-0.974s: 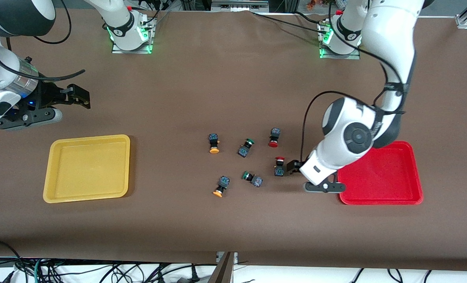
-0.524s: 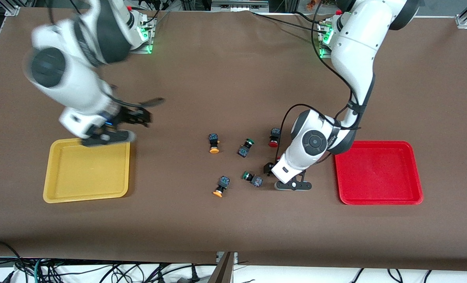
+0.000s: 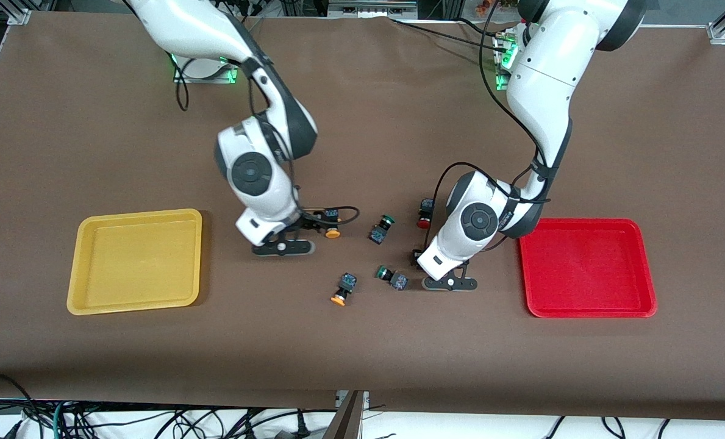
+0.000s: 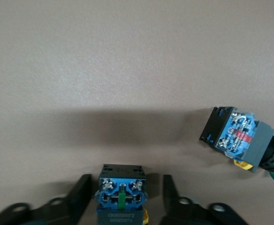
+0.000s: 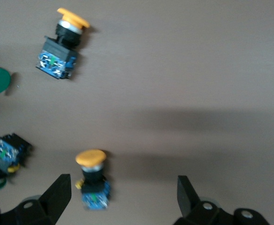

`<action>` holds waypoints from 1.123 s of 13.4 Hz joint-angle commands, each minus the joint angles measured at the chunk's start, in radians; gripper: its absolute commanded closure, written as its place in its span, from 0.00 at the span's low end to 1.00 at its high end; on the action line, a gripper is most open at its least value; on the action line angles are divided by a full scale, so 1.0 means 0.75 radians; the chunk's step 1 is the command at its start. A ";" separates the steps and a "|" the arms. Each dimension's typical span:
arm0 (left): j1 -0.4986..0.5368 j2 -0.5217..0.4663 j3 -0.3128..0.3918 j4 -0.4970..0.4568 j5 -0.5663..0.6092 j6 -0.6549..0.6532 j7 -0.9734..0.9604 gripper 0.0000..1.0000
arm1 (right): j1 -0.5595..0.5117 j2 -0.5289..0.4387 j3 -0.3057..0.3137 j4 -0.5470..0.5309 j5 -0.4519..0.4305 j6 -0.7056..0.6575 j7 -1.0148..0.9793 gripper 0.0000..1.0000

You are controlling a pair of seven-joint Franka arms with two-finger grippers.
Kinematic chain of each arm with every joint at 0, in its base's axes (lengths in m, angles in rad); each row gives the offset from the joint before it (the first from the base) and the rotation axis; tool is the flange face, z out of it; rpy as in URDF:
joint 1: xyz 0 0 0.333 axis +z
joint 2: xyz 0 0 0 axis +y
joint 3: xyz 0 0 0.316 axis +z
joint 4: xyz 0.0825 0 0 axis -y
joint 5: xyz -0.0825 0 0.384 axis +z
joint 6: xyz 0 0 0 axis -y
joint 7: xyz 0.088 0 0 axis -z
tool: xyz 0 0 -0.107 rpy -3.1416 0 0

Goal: Place red and yellow buttons in trays
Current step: 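Carry the red button to the red tray while the right gripper grasps a yellow button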

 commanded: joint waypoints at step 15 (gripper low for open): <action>0.469 -0.282 0.061 -0.052 0.353 -0.643 0.818 0.79 | 0.149 0.080 0.000 -0.174 0.058 0.238 0.101 0.52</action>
